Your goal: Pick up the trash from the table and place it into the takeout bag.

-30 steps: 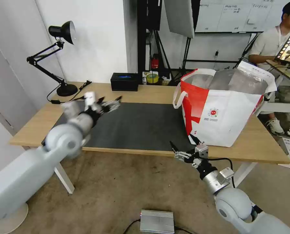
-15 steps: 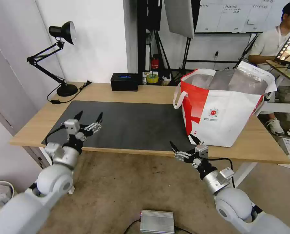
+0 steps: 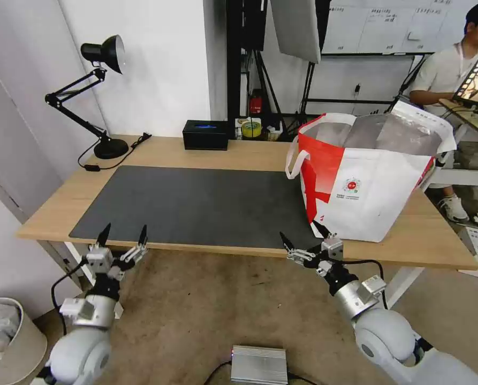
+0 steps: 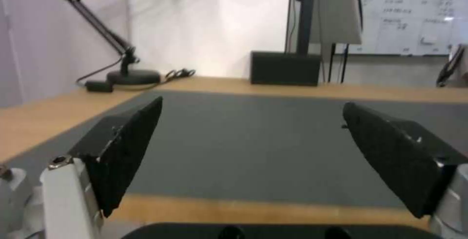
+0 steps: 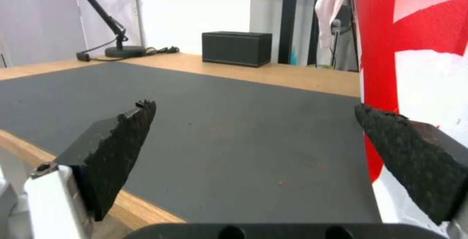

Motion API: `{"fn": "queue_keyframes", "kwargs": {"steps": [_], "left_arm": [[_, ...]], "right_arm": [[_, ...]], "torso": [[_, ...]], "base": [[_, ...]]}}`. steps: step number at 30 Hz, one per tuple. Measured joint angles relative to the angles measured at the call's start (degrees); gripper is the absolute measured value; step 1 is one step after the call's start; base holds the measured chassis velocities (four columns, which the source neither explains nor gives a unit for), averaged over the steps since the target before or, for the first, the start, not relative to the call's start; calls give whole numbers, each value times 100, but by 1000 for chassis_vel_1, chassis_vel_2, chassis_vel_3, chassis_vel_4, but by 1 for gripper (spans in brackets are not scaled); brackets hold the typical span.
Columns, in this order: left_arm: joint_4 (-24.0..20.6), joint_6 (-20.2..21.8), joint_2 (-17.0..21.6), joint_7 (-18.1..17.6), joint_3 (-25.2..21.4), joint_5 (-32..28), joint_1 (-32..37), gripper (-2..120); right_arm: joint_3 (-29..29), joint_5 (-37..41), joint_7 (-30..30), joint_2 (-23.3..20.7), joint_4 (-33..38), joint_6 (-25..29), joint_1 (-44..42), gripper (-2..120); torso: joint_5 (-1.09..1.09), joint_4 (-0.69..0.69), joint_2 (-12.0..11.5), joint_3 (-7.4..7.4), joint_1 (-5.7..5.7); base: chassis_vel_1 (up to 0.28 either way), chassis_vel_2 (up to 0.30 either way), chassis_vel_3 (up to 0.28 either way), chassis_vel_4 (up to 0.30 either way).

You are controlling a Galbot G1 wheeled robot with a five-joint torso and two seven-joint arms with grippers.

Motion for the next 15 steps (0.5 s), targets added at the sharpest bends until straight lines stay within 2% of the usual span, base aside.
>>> {"fn": "queue_keyframes", "kwargs": {"steps": [5, 15], "left_arm": [[149, -121, -215, 158, -45, 120, 172, 100], [254, -194, -288, 383, -47, 154, 221, 100]], "right_arm": [[0, 0, 0, 0, 0, 0, 0, 100], [0, 0, 0, 0, 0, 0, 0, 100]], "torso": [[0, 0, 0, 0, 0], [0, -1, 0, 0, 1]], "base": [[0, 0, 0, 0], [0, 0, 0, 0]]}}
